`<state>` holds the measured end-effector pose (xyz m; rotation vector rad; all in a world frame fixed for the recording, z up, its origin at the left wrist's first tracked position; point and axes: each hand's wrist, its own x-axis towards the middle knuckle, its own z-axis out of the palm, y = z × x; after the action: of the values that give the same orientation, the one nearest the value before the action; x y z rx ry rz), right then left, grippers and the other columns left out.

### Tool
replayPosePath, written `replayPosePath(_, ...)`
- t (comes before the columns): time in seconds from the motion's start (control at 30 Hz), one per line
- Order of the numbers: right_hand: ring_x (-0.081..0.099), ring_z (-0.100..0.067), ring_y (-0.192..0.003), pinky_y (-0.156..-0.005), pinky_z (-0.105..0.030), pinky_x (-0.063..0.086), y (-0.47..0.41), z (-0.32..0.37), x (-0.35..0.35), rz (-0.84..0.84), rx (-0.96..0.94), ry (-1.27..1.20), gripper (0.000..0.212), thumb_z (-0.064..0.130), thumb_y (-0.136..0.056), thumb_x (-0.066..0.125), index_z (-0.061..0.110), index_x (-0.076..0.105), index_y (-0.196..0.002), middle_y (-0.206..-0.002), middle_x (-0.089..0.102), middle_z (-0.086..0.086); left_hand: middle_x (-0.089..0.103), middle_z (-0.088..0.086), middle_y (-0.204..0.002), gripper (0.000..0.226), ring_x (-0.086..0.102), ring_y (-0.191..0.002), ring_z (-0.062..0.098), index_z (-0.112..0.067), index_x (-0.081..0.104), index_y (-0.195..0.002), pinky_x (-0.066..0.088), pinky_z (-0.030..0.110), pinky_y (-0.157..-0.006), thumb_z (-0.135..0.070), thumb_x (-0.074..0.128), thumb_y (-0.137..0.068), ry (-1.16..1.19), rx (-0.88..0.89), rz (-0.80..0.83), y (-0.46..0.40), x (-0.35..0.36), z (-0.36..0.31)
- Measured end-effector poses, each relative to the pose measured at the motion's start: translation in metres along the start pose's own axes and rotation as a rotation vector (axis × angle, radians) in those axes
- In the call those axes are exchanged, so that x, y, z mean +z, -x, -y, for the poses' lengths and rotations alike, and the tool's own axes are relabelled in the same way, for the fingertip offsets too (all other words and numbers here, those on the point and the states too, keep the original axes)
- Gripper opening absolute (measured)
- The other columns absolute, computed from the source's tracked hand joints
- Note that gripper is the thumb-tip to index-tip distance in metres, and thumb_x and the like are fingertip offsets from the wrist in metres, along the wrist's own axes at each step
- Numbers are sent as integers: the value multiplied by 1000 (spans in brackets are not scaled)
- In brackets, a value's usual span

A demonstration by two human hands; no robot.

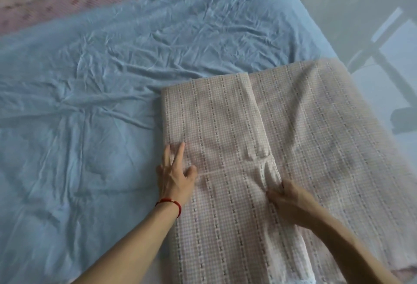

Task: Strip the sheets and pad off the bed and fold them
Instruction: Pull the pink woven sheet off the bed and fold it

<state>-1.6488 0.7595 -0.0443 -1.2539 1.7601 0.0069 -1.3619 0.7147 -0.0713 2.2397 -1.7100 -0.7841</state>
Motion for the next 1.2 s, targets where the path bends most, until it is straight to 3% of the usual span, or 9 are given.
replayPosePath(0.2, 59, -24, -57, -59, -40, 48, -48, 47, -33, -209, -19, -308, 59, 61, -84, 61, 2, 66, -79, -64, 65, -13, 44, 14, -152, 94, 46, -138, 30, -18, 29, -157, 37, 40, -115, -39, 78, -80, 321, -306, -30, -67, -19, -9)
replayPosePath(0.27, 61, -20, -60, -56, -32, 46, -68, 66, -35, -227, -47, -265, 48, 57, -90, 65, 9, 64, -81, -66, 66, -4, 67, 12, -128, 74, 64, -118, 31, -13, 59, -131, 51, 48, -103, -47, 82, -69, 511, -381, -35, -101, -35, -12)
replayPosePath(0.33, 61, -17, -66, -55, -28, 43, -79, 76, -32, -244, -75, -238, 40, 53, -93, 64, 13, 58, -92, -76, 65, 0, 75, 13, -101, 33, 73, -96, 33, -12, 71, -99, 59, 55, -87, -31, 82, -75, 663, -371, -23, -127, -45, -16)
replayPosePath(0.43, 57, -18, -67, -54, -32, 40, -72, 70, -22, -356, -106, -183, 35, 45, -100, 55, 12, 46, -100, -82, 61, -3, 76, 5, -95, 15, 73, -88, 26, -15, 71, -95, 61, 46, -83, -17, 78, -82, 534, -244, -25, -140, -50, -18)
replayPosePath(0.53, 64, -40, -86, -69, -42, 46, -76, 63, -14, -398, -20, -46, 42, 54, -101, 46, 13, 38, -101, -95, 65, -19, 73, 1, -102, 29, 70, -92, 24, -18, 65, -106, 58, 41, -86, -36, 73, -86, 337, -218, -40, -138, -38, -14)
replayPosePath(0.67, 54, -33, -71, -67, -41, 40, -95, 64, -11, -344, 7, 63, 43, 57, -103, 37, 14, 37, -103, -90, 64, -15, 68, 14, -117, 47, 64, -107, 37, -10, 50, -120, 51, 43, -92, -52, 51, -98, 212, -286, -44, -115, -17, -17)
replayPosePath(0.83, 61, -28, -94, -79, -43, 48, -52, 37, 3, -366, -75, -199, 53, 57, -100, 46, 13, 39, -130, -112, 61, -4, 68, 4, -98, 40, 65, -91, 28, -12, 54, -105, 46, 33, -77, -52, 54, -97, 320, -360, -23, -15, -7, -2)
replayPosePath(1.07, 64, -35, -78, -60, -40, 42, 38, -30, 54, -311, -65, -117, 35, 49, -97, 53, 23, 31, -103, -81, 57, 4, 74, -5, -93, 28, 71, -87, 13, -20, 66, -103, 58, 37, -80, -44, 70, -89, 479, -518, 51, 108, 11, 33)
replayPosePath(1.2, 48, -14, -53, -58, -40, 44, 59, -45, 48, -166, -22, 25, 32, 55, -101, 39, 25, 26, -99, -77, 60, 2, 76, -7, -93, 46, 72, -86, 11, -22, 68, -103, 59, 35, -79, -61, 72, -80, 433, -567, 144, 145, 11, 42)
